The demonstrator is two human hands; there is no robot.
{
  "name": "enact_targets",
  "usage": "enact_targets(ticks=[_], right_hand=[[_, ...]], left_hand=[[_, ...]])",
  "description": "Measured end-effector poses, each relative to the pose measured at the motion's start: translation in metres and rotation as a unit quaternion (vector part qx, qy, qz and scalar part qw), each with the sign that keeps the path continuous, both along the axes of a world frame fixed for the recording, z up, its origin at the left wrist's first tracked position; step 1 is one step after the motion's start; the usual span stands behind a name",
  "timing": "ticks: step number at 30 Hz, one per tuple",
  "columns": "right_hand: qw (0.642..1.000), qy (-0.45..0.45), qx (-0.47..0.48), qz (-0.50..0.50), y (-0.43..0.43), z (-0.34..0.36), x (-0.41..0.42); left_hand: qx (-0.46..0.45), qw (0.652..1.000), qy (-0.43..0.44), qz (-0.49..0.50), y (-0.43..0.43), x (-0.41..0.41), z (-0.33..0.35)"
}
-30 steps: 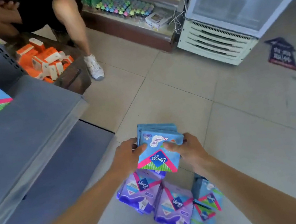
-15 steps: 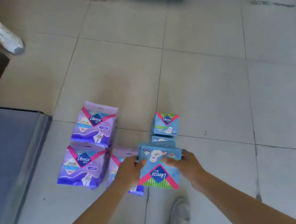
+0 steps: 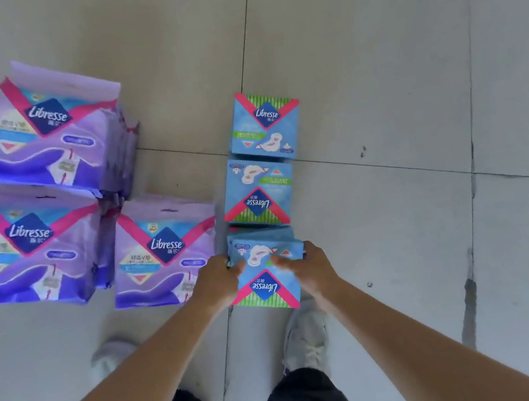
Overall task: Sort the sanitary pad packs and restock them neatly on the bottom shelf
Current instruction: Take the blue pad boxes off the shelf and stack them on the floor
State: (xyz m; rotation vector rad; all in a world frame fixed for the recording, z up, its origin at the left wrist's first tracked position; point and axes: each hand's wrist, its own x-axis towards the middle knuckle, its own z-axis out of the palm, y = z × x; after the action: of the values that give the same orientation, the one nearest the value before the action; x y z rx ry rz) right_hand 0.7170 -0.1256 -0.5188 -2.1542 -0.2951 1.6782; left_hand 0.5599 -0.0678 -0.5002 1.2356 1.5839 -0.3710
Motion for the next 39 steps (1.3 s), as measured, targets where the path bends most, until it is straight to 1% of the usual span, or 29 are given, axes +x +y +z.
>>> enact_targets(ticks=[4, 8, 12, 15, 18, 20, 22, 24, 26, 28, 29, 31, 32, 35, 39], right_hand=[[1.000, -0.002, -0.009, 0.002, 0.000, -0.023, -0.012], [0.999, -0.043, -0.008, -0.015, 0.007, -0.032, -0.020], [0.998, -0.065, -0.013, -0.016, 0.014, -0.023, -0.018], [0.997, -0.075, -0.031, 0.004, 0.017, -0.019, -0.017], [0.995, -0.082, -0.052, 0.019, 0.021, -0.017, -0.016], [0.994, -0.086, -0.066, 0.018, 0.024, -0.011, -0.014], [0.989, -0.112, -0.079, 0.048, 0.025, 0.007, -0.014], [0.978, -0.155, -0.085, 0.112, 0.025, 0.032, -0.014], [0.960, -0.191, -0.073, 0.190, 0.026, 0.063, -0.015], [0.935, -0.218, -0.055, 0.276, 0.035, 0.100, -0.018], [0.914, -0.225, -0.049, 0.334, 0.043, 0.120, -0.021], [0.858, -0.240, -0.028, 0.454, 0.066, 0.164, -0.029], [0.835, -0.246, -0.014, 0.492, 0.082, 0.188, -0.037], [0.788, -0.260, 0.046, 0.556, 0.135, 0.268, -0.070], [0.709, -0.265, 0.181, 0.628, 0.191, 0.371, -0.134]], left_hand=[[0.010, 1.000, 0.016, 0.010, -0.005, -0.002, -0.026], [0.041, 0.999, 0.031, 0.006, -0.004, 0.005, -0.036], [0.066, 0.997, 0.022, 0.027, 0.000, 0.016, -0.035], [0.068, 0.997, 0.027, 0.034, 0.007, 0.021, -0.029], [0.074, 0.996, 0.025, 0.029, 0.011, 0.021, -0.024], [0.090, 0.996, 0.024, 0.008, 0.012, 0.018, -0.018], [0.102, 0.994, 0.028, -0.012, 0.013, 0.013, -0.007], [0.104, 0.994, 0.035, -0.030, 0.014, 0.008, 0.011], [0.099, 0.993, 0.046, -0.053, 0.020, 0.003, 0.039], [0.100, 0.991, 0.048, -0.076, 0.032, -0.004, 0.075], [0.099, 0.991, 0.049, -0.082, 0.041, -0.008, 0.098], [0.104, 0.989, 0.065, -0.084, 0.064, -0.021, 0.149], [0.113, 0.987, 0.076, -0.085, 0.076, -0.031, 0.176], [0.139, 0.982, 0.106, -0.072, 0.109, -0.070, 0.258], [0.175, 0.973, 0.151, -0.003, 0.129, -0.133, 0.370]])
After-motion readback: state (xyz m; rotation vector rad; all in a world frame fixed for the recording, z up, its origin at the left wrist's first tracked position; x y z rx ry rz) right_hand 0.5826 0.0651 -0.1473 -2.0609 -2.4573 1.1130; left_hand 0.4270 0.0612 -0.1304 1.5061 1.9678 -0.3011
